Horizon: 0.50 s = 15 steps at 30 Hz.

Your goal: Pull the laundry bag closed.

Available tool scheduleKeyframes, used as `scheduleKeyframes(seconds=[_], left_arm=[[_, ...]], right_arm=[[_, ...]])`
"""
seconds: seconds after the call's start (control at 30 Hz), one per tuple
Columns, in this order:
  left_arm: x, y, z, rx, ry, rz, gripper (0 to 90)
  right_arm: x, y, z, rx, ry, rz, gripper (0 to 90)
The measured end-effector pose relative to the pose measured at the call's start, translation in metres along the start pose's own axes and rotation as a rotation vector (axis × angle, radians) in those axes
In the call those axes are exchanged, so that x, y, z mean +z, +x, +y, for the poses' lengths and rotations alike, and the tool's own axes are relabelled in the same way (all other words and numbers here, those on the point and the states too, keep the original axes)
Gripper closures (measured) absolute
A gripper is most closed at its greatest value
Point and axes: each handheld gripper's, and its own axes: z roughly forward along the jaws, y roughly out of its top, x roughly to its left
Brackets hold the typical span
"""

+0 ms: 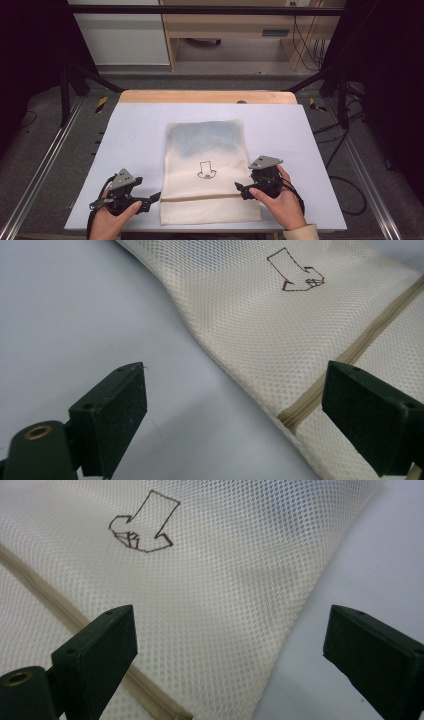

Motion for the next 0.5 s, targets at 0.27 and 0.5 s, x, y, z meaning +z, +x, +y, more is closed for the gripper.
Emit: scheduleKeyframes(seconds=[0.27, 0.5], left_arm=[[-0.011, 0.01, 0.002, 0.043, -0.029, 0.061, 7.7], [-0.018, 0.018, 0.003, 0.078, -0.051, 0.103, 6.6]], right_arm=[[-0.006, -0.001, 0.013, -0.002, -0.061, -0.026, 7.0], [-0.011, -0.005, 0.022, 0.016, -0.105, -0.049, 6.7]])
